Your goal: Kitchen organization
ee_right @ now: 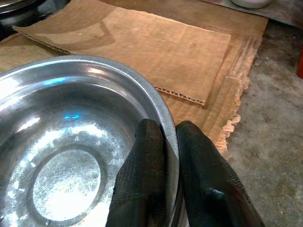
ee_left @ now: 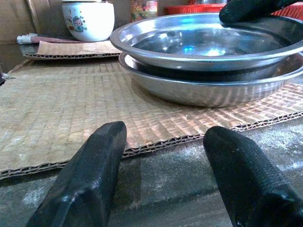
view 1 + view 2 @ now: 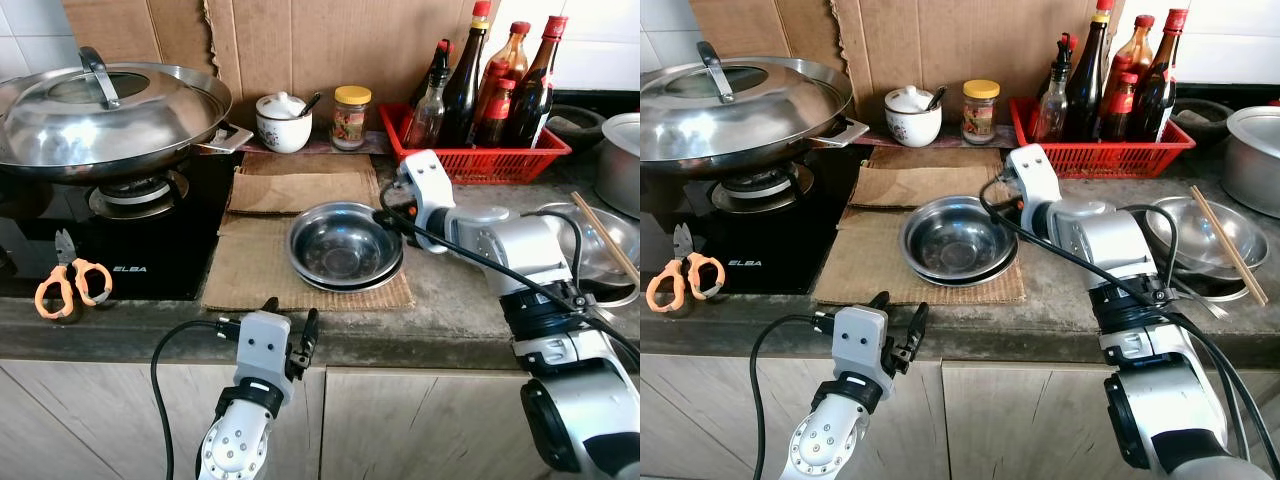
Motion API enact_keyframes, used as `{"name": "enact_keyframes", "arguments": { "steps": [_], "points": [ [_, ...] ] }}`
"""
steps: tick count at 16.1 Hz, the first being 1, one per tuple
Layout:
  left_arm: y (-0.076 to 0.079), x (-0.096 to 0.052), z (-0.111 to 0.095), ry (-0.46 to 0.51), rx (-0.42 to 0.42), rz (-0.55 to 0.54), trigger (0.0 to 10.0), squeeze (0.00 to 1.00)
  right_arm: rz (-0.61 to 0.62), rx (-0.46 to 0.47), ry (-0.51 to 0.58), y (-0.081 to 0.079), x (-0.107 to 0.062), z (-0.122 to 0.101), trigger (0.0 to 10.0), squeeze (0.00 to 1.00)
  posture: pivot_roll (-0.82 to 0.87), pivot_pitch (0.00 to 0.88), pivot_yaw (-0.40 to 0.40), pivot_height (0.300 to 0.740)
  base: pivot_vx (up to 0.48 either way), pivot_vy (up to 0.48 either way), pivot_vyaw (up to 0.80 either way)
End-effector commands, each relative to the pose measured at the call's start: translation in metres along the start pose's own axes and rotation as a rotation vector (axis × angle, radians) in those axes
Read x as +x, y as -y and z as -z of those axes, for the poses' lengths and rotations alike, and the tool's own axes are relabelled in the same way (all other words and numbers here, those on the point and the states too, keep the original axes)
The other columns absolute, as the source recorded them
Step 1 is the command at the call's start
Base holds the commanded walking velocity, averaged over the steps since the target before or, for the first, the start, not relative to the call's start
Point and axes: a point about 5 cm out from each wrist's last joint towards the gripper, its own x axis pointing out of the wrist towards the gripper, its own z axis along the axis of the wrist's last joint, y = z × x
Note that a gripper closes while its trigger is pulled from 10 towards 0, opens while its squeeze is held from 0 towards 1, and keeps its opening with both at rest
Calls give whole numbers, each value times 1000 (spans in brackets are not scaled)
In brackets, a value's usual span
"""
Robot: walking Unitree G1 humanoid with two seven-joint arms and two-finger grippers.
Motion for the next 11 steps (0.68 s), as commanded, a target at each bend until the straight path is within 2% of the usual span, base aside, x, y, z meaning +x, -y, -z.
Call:
{"name": "enact_keyframes", "arguments": {
  "steps": [1, 2, 4, 5, 6, 8, 11],
  "points": [
    [0, 0, 4, -22, -1, 0, 10000, 0, -9, -15, -17, -2, 0, 1, 6510, 0, 103, 17, -70, 740, 0, 0, 0],
    [0, 0, 4, -21, 0, 0, 10000, 0, -5, -9, -17, -2, 0, 1, 10000, 0, 102, 14, -69, 740, 0, 0, 0],
    [0, 0, 4, -21, 3, 1, 10000, 0, -3, 3, -30, -2, 2, 3, 10000, 0, 103, 11, -68, 740, 0, 0, 0],
    [0, 1, 4, -21, 4, 0, 10000, 0, 5, 15, -32, -1, 3, 3, 1412, 0, 103, 11, -68, 740, 0, 0, 0],
    [0, 1, 4, -19, 5, 0, 10000, 0, -4, 25, -29, -1, 3, 4, 0, 0, 104, 7, -66, 740, 0, 0, 0],
    [-1, 1, 4, -18, 6, -2, 10000, 0, -20, 67, -9, -2, 4, 1, 0, 0, 105, 9, -70, 740, 0, 0, 0],
    [-1, 1, 4, -20, 6, -4, 10000, 0, 31, 107, 40, 7, 2, -9, 0, 0, 105, 15, -71, 740, 0, 0, 0]
  ]
}}
